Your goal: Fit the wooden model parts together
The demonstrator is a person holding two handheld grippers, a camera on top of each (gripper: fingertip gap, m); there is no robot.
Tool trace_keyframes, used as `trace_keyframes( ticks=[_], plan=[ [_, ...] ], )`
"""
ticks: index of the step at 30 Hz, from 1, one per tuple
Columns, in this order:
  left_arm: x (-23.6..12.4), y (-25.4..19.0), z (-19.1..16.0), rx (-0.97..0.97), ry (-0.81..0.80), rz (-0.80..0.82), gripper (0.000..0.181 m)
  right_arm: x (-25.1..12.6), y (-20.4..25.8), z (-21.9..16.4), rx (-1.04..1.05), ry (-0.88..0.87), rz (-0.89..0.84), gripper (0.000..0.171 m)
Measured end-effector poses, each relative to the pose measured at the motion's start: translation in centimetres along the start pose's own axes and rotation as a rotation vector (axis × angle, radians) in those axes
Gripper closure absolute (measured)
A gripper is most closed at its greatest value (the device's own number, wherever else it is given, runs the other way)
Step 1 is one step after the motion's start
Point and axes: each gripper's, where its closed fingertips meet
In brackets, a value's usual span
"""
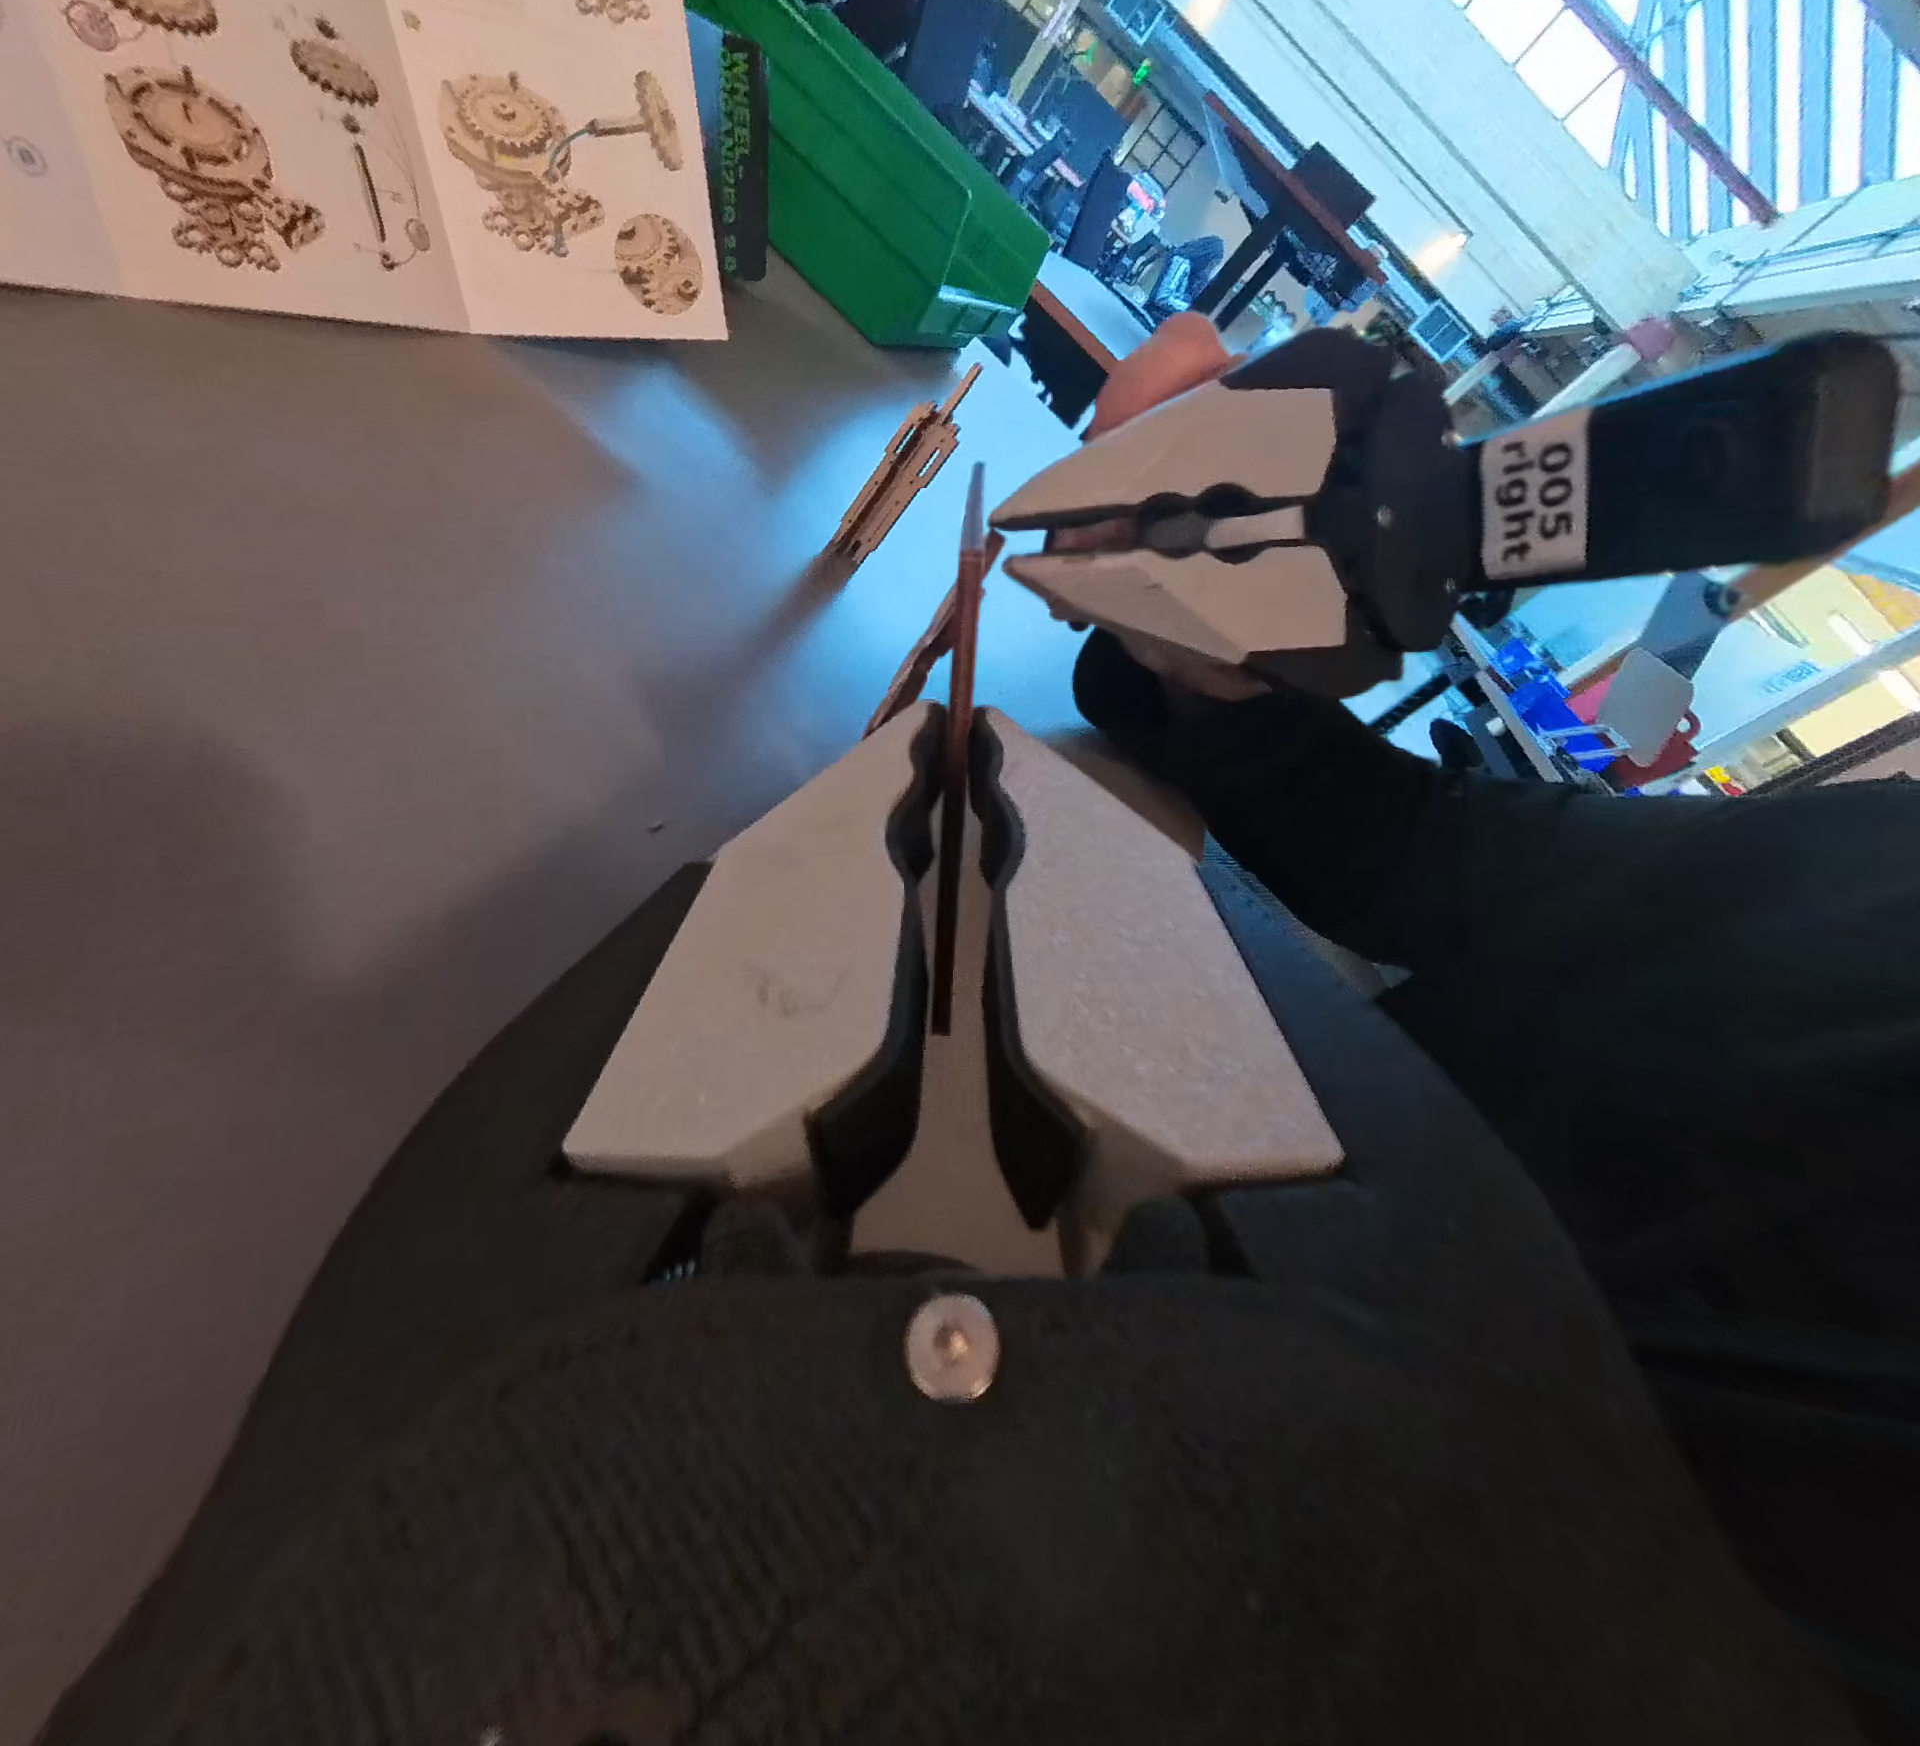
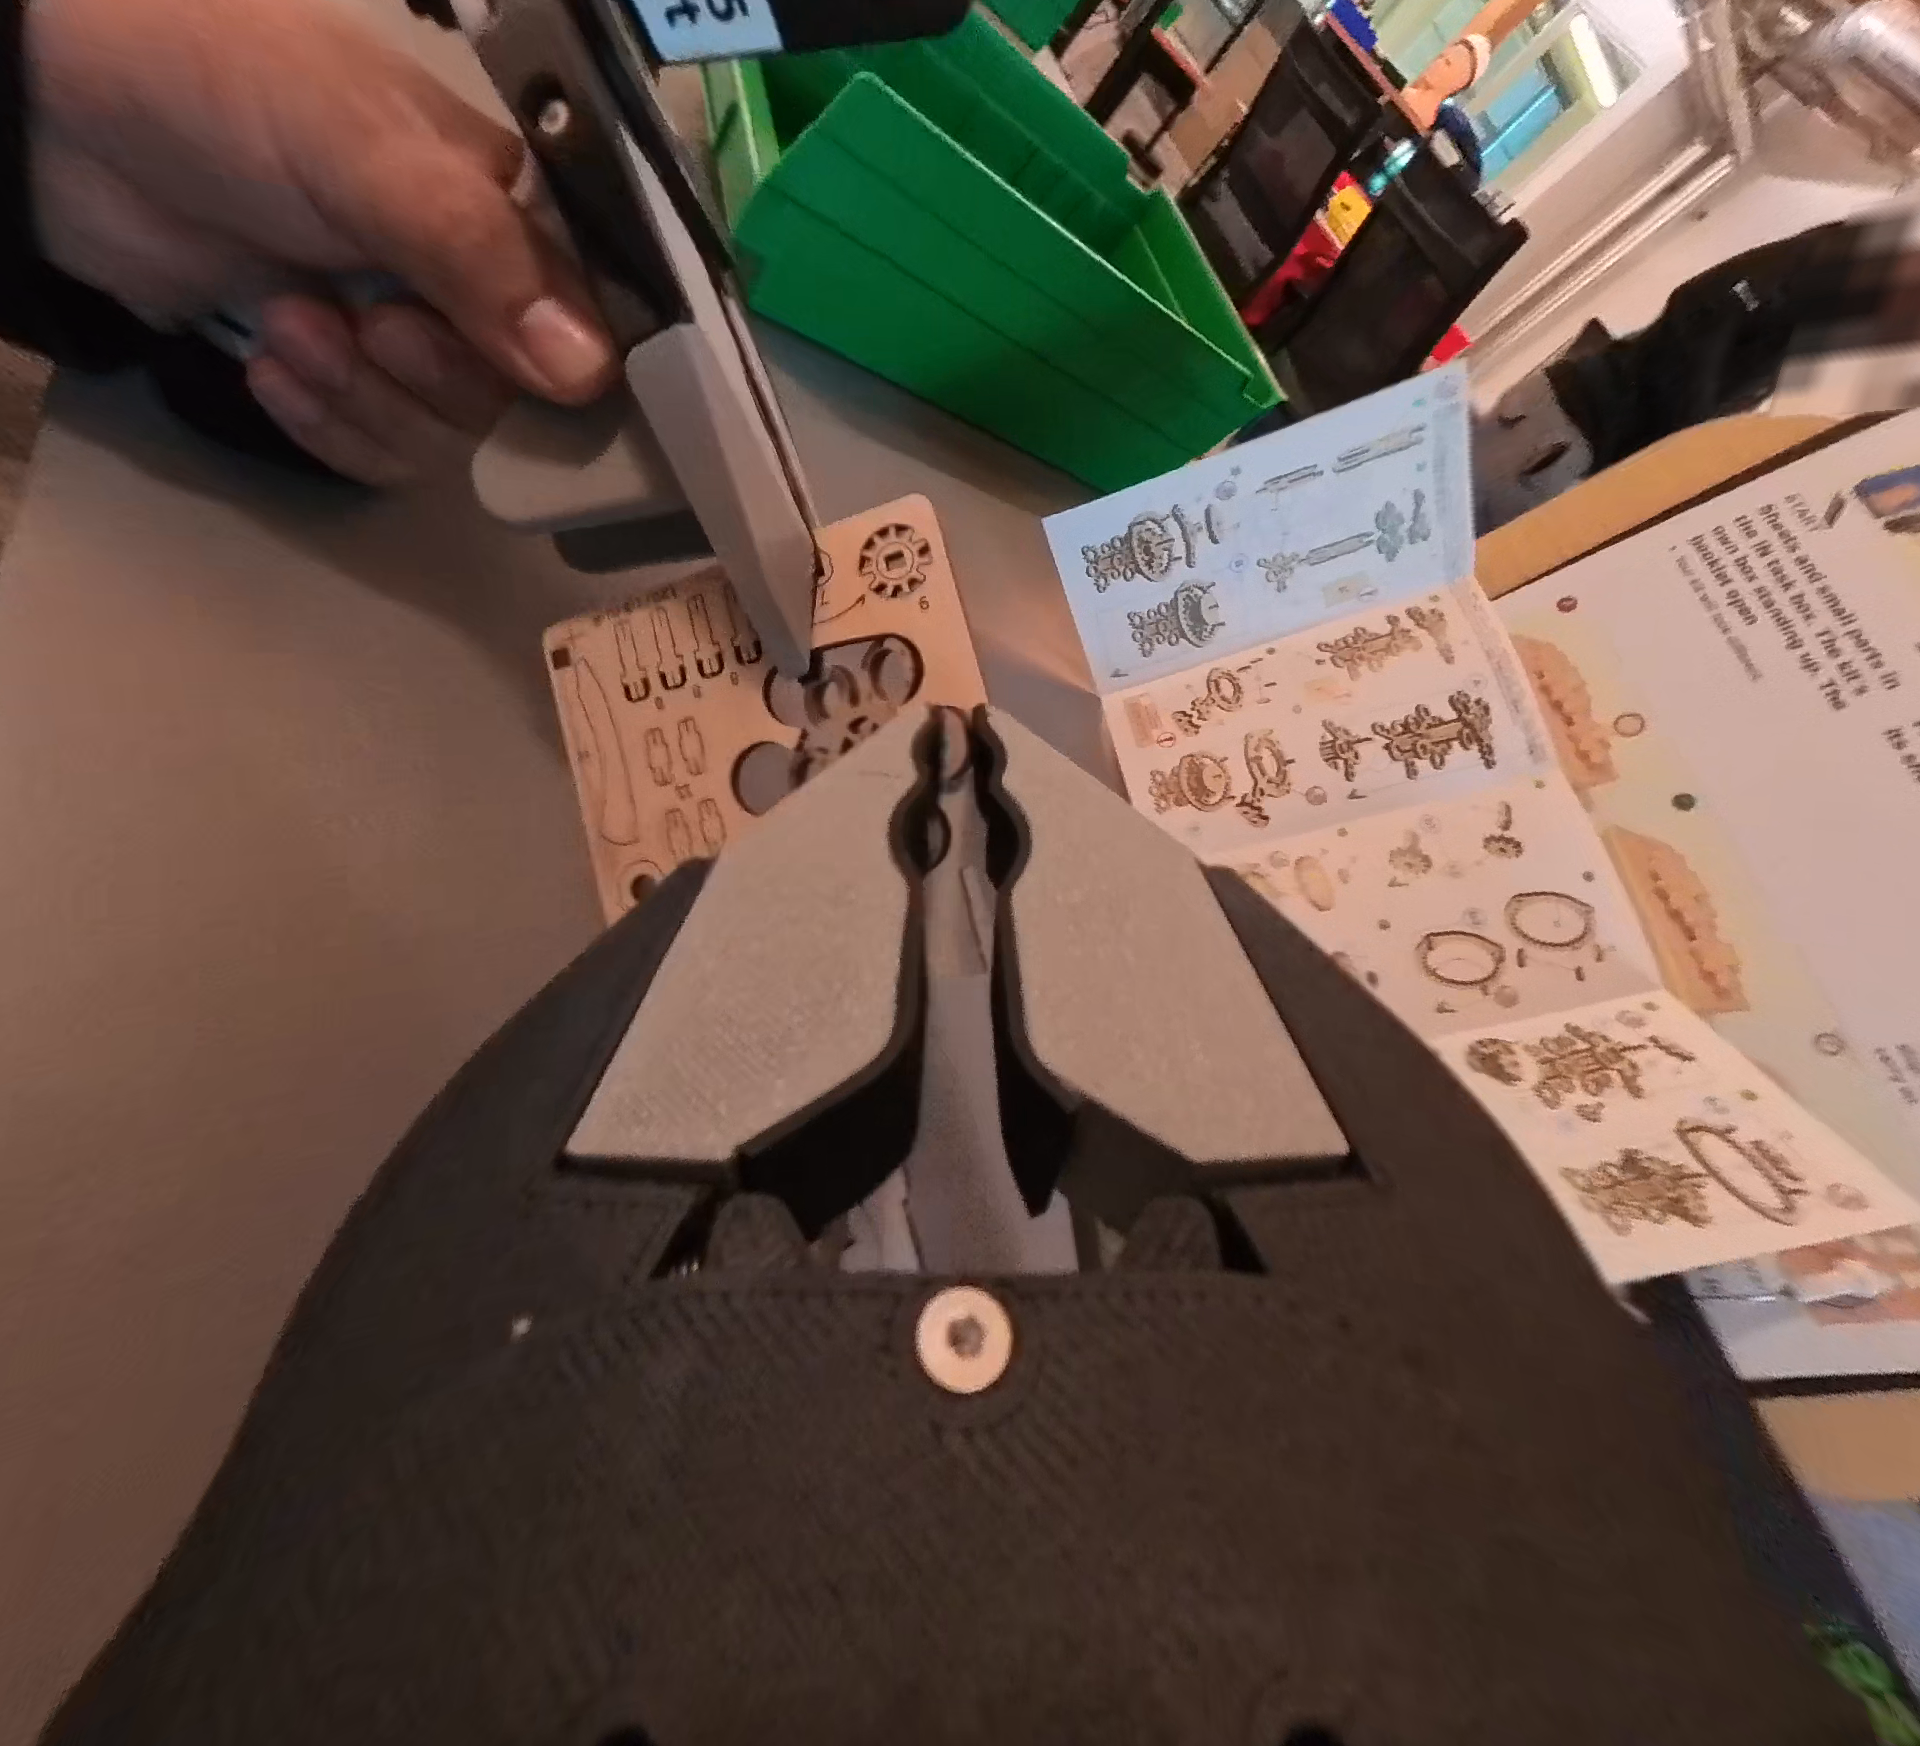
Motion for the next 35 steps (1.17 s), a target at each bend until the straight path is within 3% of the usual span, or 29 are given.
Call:
trace_keyframes(
  ticks=[2, 6, 10, 14, 21, 24, 28, 35],
  plan=[
    [-0.1, 0.0, 0.0, 0.008, 0.005, -0.011, 0.181, -0.1, 0.0, 0.6, 0.093, -0.027, 0.036, 0.15],
    [-0.5, -0.7, 0.4, -0.017, -0.012, -0.083, 0.181, -1.3, -1.3, 2.3, 0.359, -0.091, 0.156, 0.137],
    [-0.7, -1.5, 0.4, -0.008, -0.007, -0.137, 0.181, -1.6, -0.9, 0.9, 0.406, 0.102, 0.306, 0.122],
    [-1.0, -2.1, 0.6, 0.014, -0.005, -0.158, 0.181, -2.2, 0.9, 1.3, 0.408, 0.23, 0.463, 0.122],
    [-3.3, -6.1, -0.1, 0.253, 0.057, -0.341, 0.181, -3.9, 0.0, 5.3, 0.936, 0.017, 0.701, 0.114],
    [-4.0, -7.1, -0.3, 0.305, 0.05, -0.401, 0.18, -3.8, 1.4, 5.5, 1.005, 0.009, 0.762, 0.113],
    [-6.8, -11.3, 0.2, 0.475, -0.073, -0.62, 0.18, -4.3, 3.1, 7.6, 1.085, -0.084, 0.897, 0.112],
    [-7.0, -13.0, 0.1, 0.712, -0.094, -0.593, 0.18, -4.6, 7.7, 9.4, 1.188, -0.131, 1.217, 0.113]
  ],
)
Point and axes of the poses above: each gripper's, where its closed fingertips meet, x out along the fingers, z out of its top, y = z × x across the jaws, and after that the axes turned 4 degrees about -y, right-handed
